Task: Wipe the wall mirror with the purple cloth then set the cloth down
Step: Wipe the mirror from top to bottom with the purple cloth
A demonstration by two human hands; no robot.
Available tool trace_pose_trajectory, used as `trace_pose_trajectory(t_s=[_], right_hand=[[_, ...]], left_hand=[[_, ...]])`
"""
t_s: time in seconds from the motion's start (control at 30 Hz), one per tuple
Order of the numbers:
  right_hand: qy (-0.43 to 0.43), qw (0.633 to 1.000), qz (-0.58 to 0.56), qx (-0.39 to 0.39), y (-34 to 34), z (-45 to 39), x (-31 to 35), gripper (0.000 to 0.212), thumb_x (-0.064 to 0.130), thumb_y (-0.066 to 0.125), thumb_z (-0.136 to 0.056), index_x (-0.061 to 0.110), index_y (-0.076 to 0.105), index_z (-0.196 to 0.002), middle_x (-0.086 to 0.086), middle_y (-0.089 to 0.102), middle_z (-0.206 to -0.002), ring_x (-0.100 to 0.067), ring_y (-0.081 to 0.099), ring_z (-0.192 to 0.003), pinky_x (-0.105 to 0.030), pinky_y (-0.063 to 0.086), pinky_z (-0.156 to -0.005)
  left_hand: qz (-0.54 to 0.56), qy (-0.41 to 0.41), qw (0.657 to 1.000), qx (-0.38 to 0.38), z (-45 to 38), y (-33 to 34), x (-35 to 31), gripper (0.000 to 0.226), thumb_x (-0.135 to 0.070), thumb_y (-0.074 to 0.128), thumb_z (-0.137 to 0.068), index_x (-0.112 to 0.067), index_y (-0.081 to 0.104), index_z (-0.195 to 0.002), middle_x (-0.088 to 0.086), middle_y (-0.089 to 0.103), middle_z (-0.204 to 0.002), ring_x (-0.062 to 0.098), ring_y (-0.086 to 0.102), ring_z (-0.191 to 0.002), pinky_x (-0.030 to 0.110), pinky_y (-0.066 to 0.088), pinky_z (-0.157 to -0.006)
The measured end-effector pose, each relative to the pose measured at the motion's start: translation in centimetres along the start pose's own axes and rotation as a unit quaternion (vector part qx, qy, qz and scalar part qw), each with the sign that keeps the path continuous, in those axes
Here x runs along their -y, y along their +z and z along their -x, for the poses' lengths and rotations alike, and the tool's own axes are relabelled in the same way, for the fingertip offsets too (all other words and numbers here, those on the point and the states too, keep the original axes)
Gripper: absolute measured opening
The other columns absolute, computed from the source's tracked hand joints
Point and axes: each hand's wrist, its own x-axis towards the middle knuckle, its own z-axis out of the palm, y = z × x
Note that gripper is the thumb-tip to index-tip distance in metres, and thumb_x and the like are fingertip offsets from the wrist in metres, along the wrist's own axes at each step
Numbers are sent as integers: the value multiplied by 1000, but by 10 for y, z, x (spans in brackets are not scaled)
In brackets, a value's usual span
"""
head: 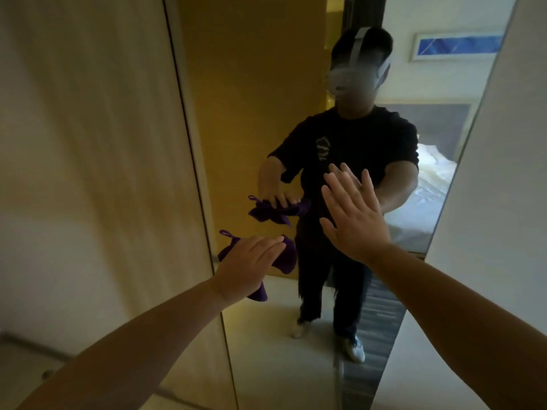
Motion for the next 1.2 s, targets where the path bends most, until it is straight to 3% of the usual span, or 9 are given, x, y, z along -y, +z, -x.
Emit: trace_pose_trajectory(t_s=[0.27,0.37,0.47,0.57,0.7,0.8,0.93,1.07,1.2], right_hand=[[59,995,80,-22,52,-7,35,64,39,39,-104,7,18,-156,-17,13,-165,-33,5,-153,-61,2,-121],[57,992,89,-68,62,-8,33,65,39,45,-103,6,26,-155,-17,19,-163,-34,12,-152,-61,6,-121],[56,987,104,-106,69,-10,33,65,40,47,-101,6,33,-153,-16,23,-162,-33,16,-152,-60,8,-121],[56,985,102,-124,72,-10,33,65,41,47,-100,6,35,-152,-16,25,-161,-32,15,-152,-63,13,-120],[47,981,105,-157,77,-10,29,65,42,49,-98,5,39,-151,-18,30,-159,-35,23,-150,-63,19,-118],[43,977,106,-180,80,-10,28,64,41,50,-98,4,41,-149,-19,32,-158,-35,25,-149,-62,17,-119],[41,973,108,-198,83,-10,26,64,41,51,-98,4,40,-150,-19,32,-158,-35,25,-148,-61,16,-119],[35,971,114,-206,83,-10,26,65,40,54,-97,3,42,-149,-19,33,-157,-34,25,-148,-61,17,-119],[41,974,111,-193,80,-10,28,66,41,51,-99,5,36,-152,-17,26,-159,-30,17,-151,-59,11,-121]], left_hand=[[9,17,1000,-18,33,27,59,40,-4,55,-95,-4,49,-135,13,56,-138,29,56,-120,43,46,-100],[19,19,997,-68,18,32,82,35,-2,52,-99,-3,52,-134,14,57,-136,30,57,-121,45,47,-99],[11,40,985,-165,-27,19,111,31,-2,47,-101,-3,52,-132,17,59,-133,31,57,-119,44,47,-97],[-59,68,972,-216,-67,6,144,34,-5,51,-100,-5,48,-134,17,56,-137,32,52,-126,44,42,-101],[-139,108,971,-164,-51,36,157,58,-24,62,-96,-7,37,-146,14,39,-152,32,36,-141,51,30,-116],[-155,151,964,-157,-2,77,148,58,-29,52,-99,-5,35,-148,14,35,-155,31,33,-143,49,25,-119],[-154,181,966,-105,92,150,126,54,-16,30,-103,-7,18,-155,12,13,-163,29,17,-149,47,10,-122],[-150,144,977,-42,166,206,88,43,-15,23,-106,-15,37,-147,1,31,-156,21,37,-139,45,7,-123],[-110,117,987,-14,177,202,73,42,-14,23,-107,-19,41,-144,-2,33,-155,18,35,-140,43,13,-122]])
